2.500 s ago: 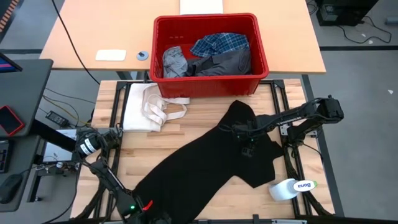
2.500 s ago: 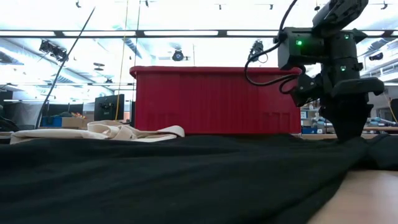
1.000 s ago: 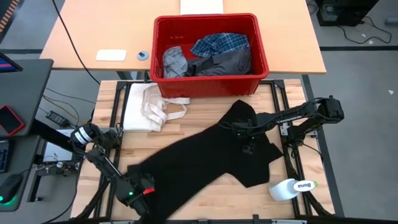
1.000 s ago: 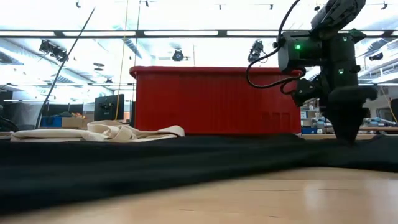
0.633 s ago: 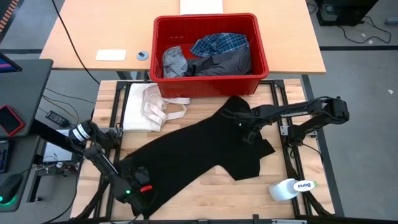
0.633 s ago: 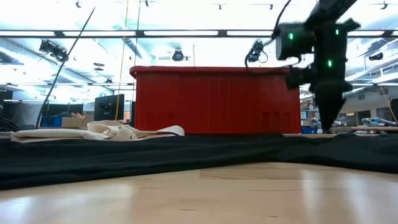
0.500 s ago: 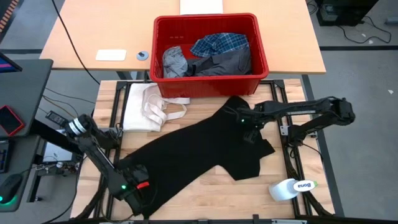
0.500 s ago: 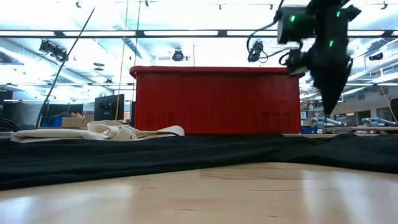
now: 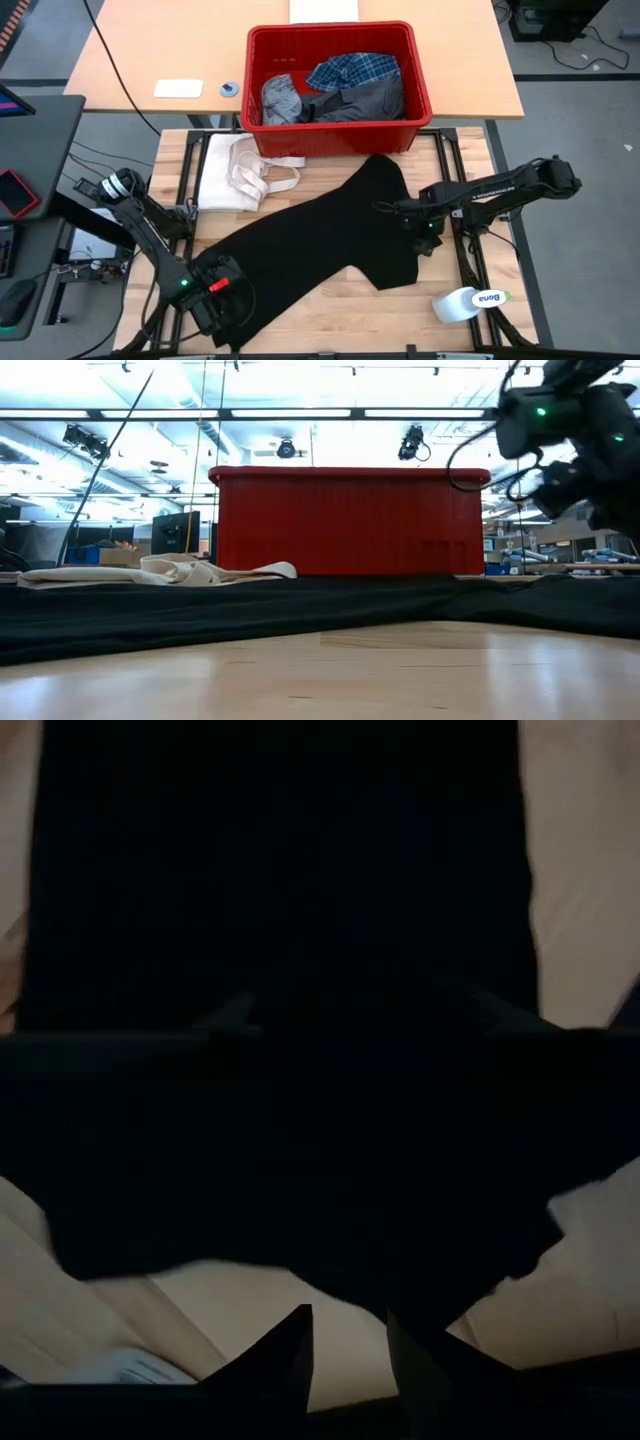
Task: Fold Laundry from Bin
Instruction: Fold the black shirt
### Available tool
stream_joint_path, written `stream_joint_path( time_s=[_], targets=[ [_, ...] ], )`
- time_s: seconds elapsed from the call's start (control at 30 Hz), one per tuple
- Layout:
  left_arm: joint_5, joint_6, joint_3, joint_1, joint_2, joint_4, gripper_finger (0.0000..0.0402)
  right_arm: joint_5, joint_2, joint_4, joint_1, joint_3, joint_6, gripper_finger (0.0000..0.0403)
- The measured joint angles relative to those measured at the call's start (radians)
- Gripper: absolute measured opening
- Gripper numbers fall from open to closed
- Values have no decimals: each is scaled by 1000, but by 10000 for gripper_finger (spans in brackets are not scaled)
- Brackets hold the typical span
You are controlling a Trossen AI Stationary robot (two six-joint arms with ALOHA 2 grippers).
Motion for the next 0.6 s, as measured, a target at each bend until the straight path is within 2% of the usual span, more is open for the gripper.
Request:
stream_joint_path(
  time_s=[0.17, 0.3, 0.4, 0.6],
  targets=[
    [26, 30, 0, 3, 0, 27, 153, 33, 0, -5, 107, -30, -14, 150],
    [26, 33, 0, 3, 0, 26, 153, 185, 0, 55, 236, -34, -18, 147],
    [27, 42, 0, 3, 0, 27, 153, 251, 0, 131, 308, -34, -15, 147],
    [31, 52, 1, 3, 0, 27, 153, 270, 27, 122, 355, -34, 35, 143]
  ],
)
